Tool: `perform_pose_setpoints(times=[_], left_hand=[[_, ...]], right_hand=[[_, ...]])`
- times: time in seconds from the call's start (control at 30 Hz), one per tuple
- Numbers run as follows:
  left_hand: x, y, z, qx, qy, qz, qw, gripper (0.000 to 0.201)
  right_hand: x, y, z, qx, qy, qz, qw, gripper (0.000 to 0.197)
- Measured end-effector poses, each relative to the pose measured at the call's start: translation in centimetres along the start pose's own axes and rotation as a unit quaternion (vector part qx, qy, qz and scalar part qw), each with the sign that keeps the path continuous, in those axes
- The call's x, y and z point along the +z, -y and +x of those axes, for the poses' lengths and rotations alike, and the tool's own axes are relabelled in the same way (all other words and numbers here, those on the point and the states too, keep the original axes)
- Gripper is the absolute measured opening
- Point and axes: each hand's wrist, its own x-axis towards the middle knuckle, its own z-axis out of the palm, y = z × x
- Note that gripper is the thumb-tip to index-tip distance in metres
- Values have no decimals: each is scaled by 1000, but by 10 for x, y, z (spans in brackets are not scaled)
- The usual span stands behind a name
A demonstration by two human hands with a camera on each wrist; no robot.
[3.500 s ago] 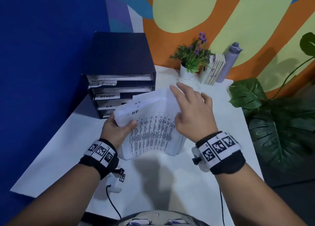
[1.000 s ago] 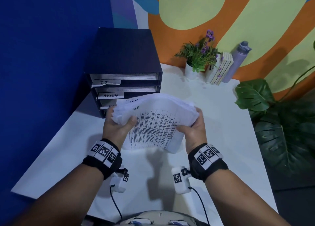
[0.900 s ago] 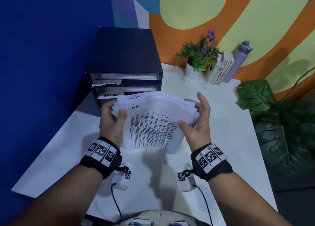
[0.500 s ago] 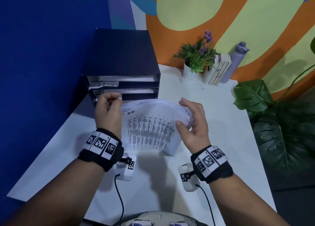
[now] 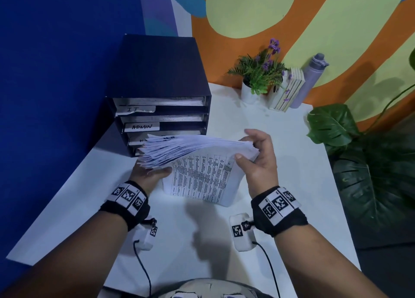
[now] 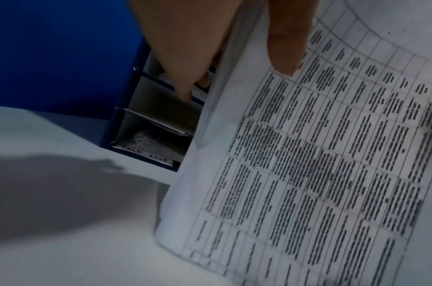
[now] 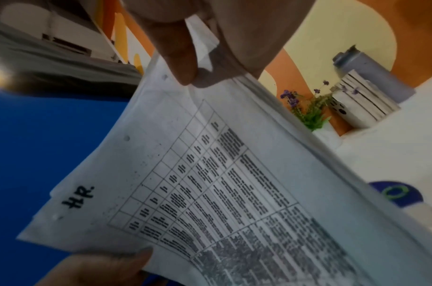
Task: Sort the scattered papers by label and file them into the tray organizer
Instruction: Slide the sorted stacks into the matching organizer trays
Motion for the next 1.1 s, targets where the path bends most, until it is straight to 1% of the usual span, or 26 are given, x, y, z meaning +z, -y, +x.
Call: perform_pose_setpoints(times=[0.03, 0.07, 0.1, 0.13, 0.17, 0.2, 0.23, 0.3, 0.33, 0.4, 0.47, 0.5, 0.57, 0.63, 0.67, 0.73, 0.8, 0.9, 0.93, 1.0, 1.03, 1.1], left_hand=[[1, -1, 4, 12, -2, 0, 1000, 30], [4, -4, 6, 22, -11, -17, 1000, 32], [6, -5, 7, 32, -17, -31, 999, 41], [9, -7, 7, 41, -17, -32, 998, 47], [13, -8, 6, 60, -12, -37, 997, 43], [17, -9, 6, 77, -7, -43, 996, 33], [20, -11, 4, 94, 0, -46, 994, 28], [23, -13, 0, 113, 3, -26, 993, 29], [23, -12, -2, 106, -2, -15, 994, 27], [22, -13, -9, 83, -8, 11, 996, 21], [20, -14, -15, 60, -7, 11, 998, 27], [18, -11, -15, 66, -11, 8, 998, 26], [11, -6, -10, 71, -25, -2, 997, 17], [-1, 5, -1, 54, -52, -15, 997, 15], [-6, 7, 0, 40, -66, -30, 997, 17], [-21, 21, 7, 3, -76, -58, 995, 23], [-37, 39, 11, -43, -69, -46, 996, 33], [-63, 65, 19, -123, -42, -7, 991, 62], [-70, 73, 21, -144, -33, -10, 989, 63], [-78, 77, 21, -166, -5, -5, 986, 52], [-81, 79, 21, -177, 9, 3, 984, 51], [-84, 78, 17, -186, 35, 23, 982, 58]], right_hand=[[0, -2, 1, 16, -19, 18, 1000, 63], [1, -4, 2, 44, -43, 38, 997, 68], [3, -7, 2, 79, -65, 57, 993, 70], [5, -10, 2, 109, -82, 66, 988, 68], [8, -12, 2, 125, -90, 72, 985, 64], [12, -14, 3, 132, -95, 78, 984, 60], [15, -15, 3, 136, -97, 85, 982, 55], [19, -18, 4, 143, -102, 98, 980, 45], [19, -19, 4, 150, -107, 103, 978, 43], [15, -19, 2, 167, -117, 109, 973, 44], [12, -18, 3, 170, -114, 105, 973, 49], [12, -18, 6, 169, -110, 104, 974, 50], [13, -19, 12, 162, -86, 111, 977, 51], [18, -25, 15, 158, -34, 112, 980, 44], [22, -31, 15, 167, -7, 87, 982, 37], [33, -53, 11, 202, 29, 4, 979, 28], [43, -83, 7, 236, 44, -72, 968, 23], [59, -119, 9, 258, 57, -173, 949, 19], [65, -125, 13, 263, 55, -189, 945, 18], [74, -136, 25, 279, 41, -208, 937, 17], [78, -140, 33, 292, 30, -208, 933, 19], [84, -142, 48, 321, 4, -210, 924, 25]])
